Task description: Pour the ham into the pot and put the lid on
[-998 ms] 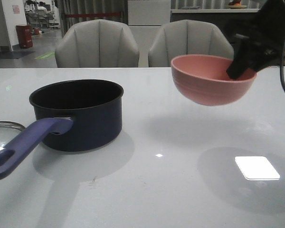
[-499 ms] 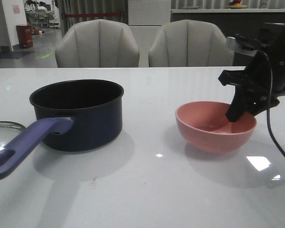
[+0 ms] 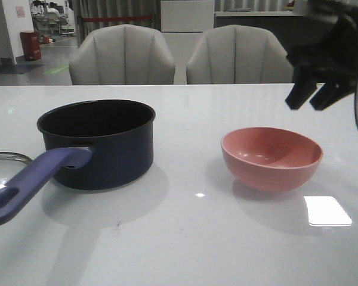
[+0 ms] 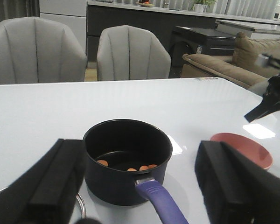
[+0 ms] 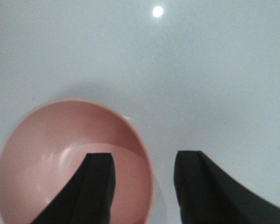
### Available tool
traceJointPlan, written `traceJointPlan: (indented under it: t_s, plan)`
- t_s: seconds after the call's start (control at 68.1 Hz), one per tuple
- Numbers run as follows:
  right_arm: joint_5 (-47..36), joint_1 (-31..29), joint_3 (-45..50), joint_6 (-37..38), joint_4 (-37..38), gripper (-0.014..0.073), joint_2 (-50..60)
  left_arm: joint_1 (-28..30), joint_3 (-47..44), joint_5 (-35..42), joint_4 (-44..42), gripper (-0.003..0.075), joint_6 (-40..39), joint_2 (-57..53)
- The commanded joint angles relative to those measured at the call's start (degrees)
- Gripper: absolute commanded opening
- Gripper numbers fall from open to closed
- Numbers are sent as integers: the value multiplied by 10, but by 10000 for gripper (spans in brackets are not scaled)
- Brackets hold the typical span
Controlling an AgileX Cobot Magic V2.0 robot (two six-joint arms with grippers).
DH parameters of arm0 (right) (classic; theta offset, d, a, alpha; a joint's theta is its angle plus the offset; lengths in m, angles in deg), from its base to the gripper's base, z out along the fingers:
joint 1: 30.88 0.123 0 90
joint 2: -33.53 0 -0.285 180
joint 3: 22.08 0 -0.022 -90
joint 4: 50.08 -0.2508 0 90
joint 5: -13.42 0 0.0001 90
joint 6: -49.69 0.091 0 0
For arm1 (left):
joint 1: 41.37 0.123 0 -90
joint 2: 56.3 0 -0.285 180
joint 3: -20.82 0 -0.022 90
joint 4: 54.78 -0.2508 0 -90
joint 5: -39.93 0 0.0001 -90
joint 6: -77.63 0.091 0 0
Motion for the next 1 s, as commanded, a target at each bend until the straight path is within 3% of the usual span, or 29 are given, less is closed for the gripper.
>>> traceJointPlan:
  t_s: [0.0,0.264,0.617,0.822,0.984]
  plan:
    - [-41,16,20,-16,-5,421,112,-3,15,49,4,511,-1,4]
    - [-208,70,190,-16,-11,421,334,-3,15,50,4,510,-1,4]
    - [-342,72,416,-15,-56,419,621,-3,15,57,4,511,-1,4]
    - [-355,72,527,-15,-58,419,765,-3,15,57,4,511,-1,4]
    - [-355,72,569,-15,-58,381,792,-3,15,38,4,511,-1,4]
